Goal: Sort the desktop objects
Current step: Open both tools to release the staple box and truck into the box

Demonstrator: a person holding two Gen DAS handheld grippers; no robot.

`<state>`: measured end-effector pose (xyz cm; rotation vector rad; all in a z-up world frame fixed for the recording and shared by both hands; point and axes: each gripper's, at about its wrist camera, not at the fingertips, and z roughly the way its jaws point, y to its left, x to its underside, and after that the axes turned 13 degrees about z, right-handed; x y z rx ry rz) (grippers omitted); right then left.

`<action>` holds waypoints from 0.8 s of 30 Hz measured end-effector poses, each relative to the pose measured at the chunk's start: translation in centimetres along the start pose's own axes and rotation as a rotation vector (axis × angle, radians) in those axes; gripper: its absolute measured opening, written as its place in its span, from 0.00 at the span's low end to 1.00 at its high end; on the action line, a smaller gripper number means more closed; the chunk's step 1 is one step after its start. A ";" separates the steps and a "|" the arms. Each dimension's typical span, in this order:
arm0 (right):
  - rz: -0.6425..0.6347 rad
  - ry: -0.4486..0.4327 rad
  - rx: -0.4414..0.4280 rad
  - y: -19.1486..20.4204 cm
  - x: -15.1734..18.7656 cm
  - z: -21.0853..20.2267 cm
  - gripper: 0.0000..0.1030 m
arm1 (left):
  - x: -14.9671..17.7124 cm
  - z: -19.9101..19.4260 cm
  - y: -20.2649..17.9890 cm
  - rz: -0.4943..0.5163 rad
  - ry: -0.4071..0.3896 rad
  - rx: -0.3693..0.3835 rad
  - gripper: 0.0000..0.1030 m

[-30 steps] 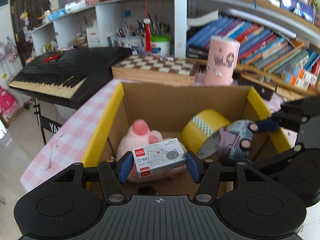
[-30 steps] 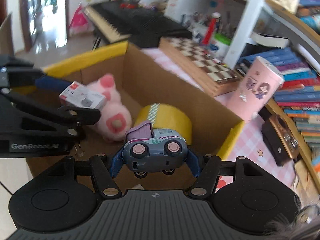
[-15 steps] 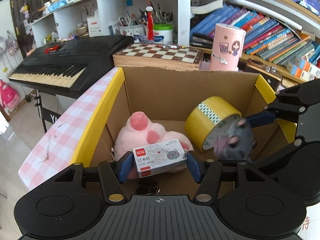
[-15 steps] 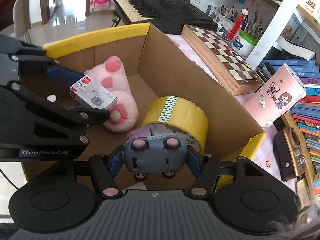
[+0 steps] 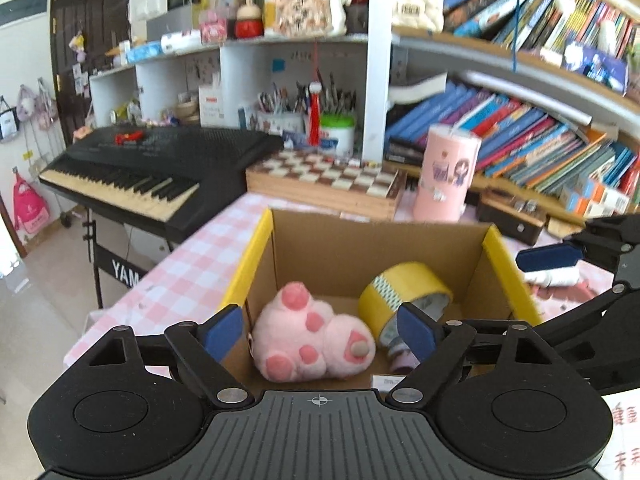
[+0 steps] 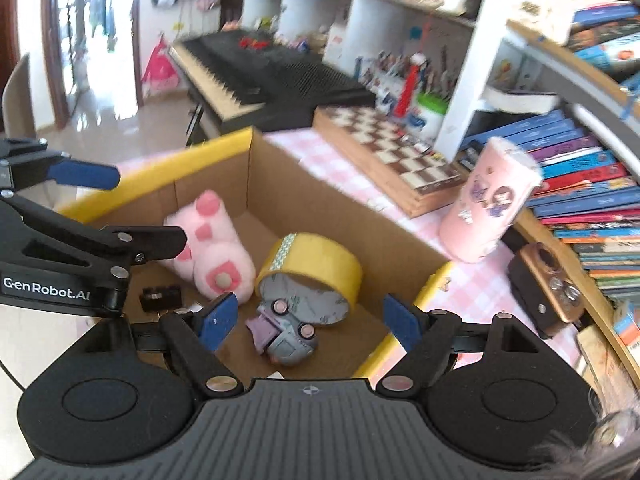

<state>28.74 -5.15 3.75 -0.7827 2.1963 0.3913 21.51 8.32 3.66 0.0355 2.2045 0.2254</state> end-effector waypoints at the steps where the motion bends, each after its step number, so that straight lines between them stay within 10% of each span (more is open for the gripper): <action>1: 0.013 -0.021 0.008 0.0 0.1 -0.7 0.77 | -0.1 -0.5 0.0 -0.003 -0.014 -0.001 0.86; 24: 0.417 -0.312 0.221 1.1 7.0 -13.6 0.75 | 4.6 -10.2 0.2 0.006 -0.110 -0.018 0.97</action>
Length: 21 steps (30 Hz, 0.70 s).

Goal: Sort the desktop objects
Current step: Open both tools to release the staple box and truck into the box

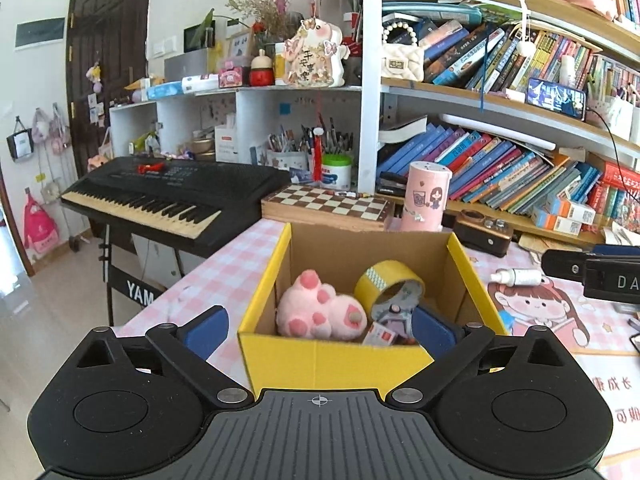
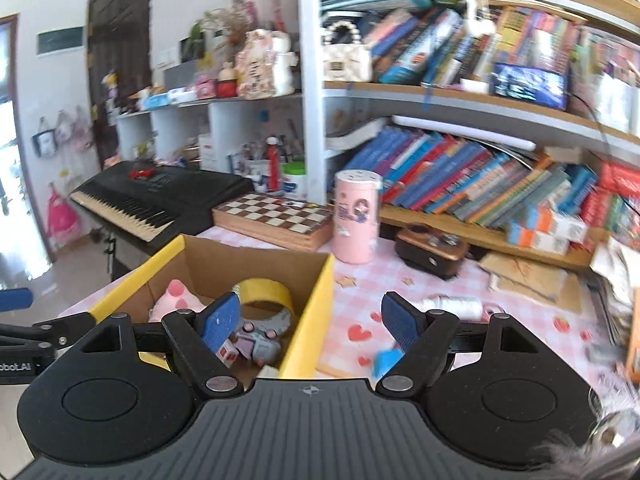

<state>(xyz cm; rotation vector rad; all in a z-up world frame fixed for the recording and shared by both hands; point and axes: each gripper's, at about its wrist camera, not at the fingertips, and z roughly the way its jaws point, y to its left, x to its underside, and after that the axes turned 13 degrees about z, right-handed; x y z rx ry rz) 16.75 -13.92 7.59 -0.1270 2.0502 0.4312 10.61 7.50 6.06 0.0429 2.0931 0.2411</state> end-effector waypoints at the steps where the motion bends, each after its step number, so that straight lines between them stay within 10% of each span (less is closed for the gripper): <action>1: 0.006 0.000 0.011 0.0 0.4 -0.4 0.75 | 0.3 -0.3 0.0 -0.001 0.001 0.002 0.97; 21: 0.092 0.034 0.144 0.4 7.8 -6.1 0.74 | 4.8 -5.4 -0.9 -0.008 0.004 0.033 0.97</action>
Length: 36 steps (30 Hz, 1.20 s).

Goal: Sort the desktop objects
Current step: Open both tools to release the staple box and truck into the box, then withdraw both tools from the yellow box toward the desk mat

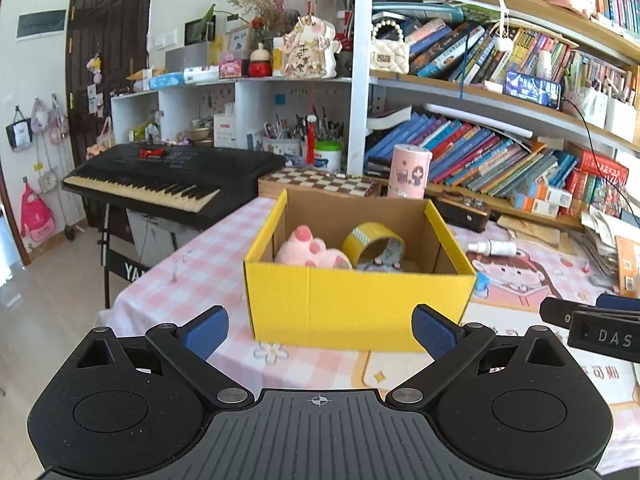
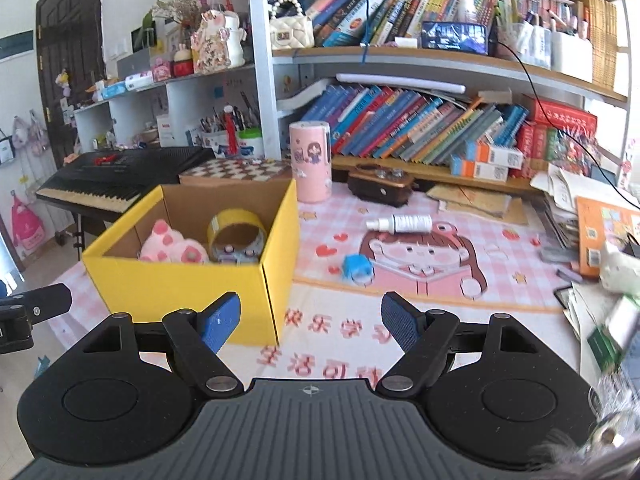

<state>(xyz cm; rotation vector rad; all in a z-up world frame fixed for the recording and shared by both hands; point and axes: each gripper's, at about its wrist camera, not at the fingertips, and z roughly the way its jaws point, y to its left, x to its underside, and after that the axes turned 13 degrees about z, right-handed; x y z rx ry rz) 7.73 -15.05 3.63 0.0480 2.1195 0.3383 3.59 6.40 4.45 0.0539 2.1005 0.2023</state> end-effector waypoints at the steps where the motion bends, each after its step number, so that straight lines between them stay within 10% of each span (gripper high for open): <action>1: -0.004 0.002 0.004 0.0 0.4 -0.2 0.74 | 0.2 -0.2 0.0 0.001 0.002 0.002 0.97; 36: -0.044 0.140 0.076 -0.9 5.9 -2.3 0.76 | 4.1 -1.7 -2.6 -0.005 0.089 0.105 0.97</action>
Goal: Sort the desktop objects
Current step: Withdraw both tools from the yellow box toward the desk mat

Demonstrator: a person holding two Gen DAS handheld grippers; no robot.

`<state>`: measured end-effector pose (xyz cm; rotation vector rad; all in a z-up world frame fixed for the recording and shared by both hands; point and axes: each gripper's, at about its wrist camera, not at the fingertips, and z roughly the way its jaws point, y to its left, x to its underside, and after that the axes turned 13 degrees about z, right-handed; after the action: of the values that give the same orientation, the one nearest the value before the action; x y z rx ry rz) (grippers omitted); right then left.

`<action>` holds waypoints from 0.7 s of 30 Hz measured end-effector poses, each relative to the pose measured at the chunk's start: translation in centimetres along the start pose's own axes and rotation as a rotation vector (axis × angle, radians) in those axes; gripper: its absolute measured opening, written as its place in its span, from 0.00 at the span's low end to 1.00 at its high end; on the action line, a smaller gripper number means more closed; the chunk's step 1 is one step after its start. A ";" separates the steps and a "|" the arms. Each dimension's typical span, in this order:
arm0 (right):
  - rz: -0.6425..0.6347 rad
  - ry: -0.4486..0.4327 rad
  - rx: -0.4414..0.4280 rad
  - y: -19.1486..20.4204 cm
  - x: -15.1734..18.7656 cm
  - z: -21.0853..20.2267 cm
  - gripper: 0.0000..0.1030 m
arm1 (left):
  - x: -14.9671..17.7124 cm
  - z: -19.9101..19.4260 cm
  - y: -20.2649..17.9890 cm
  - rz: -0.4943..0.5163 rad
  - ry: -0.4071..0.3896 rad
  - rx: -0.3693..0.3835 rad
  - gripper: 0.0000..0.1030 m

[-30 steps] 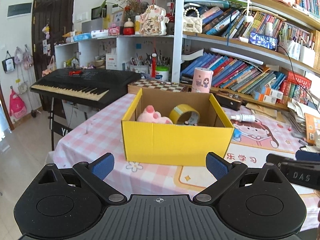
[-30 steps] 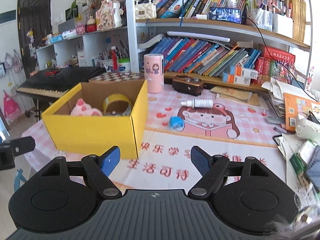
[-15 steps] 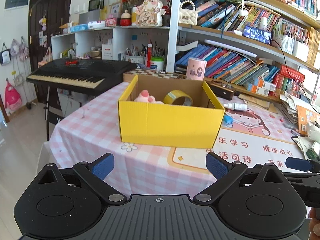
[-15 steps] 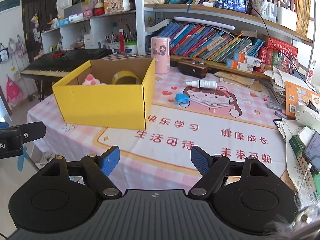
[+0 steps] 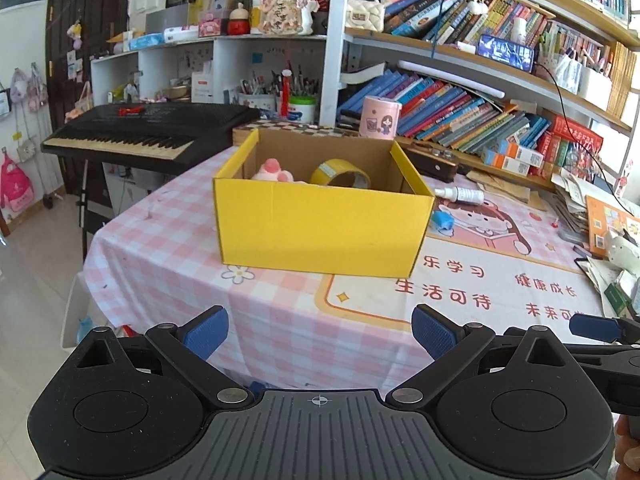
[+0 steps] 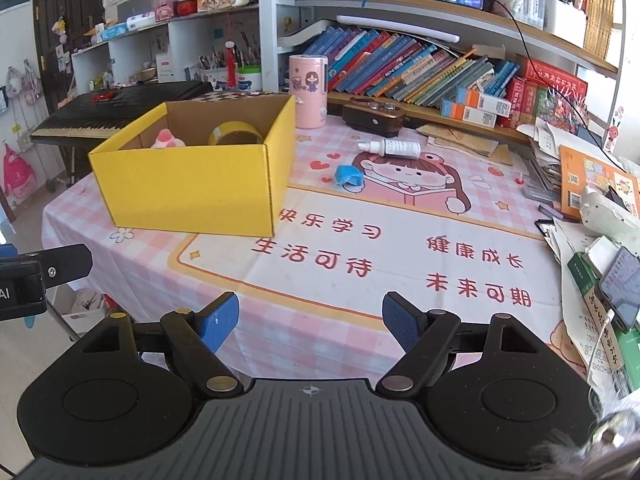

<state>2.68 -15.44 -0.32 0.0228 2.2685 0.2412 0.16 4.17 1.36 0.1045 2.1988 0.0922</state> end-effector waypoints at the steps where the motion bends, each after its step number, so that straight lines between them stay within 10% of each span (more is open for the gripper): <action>1: 0.002 0.004 0.005 -0.3 -0.1 0.2 0.76 | -0.1 0.2 -0.3 0.003 0.004 0.004 0.97; 21: 0.059 0.041 0.078 -7.4 -4.3 4.2 0.76 | -4.4 5.7 -6.8 0.067 0.036 0.084 0.97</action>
<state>9.12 -22.43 -1.04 0.1271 2.3189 0.1860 7.12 -2.95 0.83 0.2255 2.2355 0.0399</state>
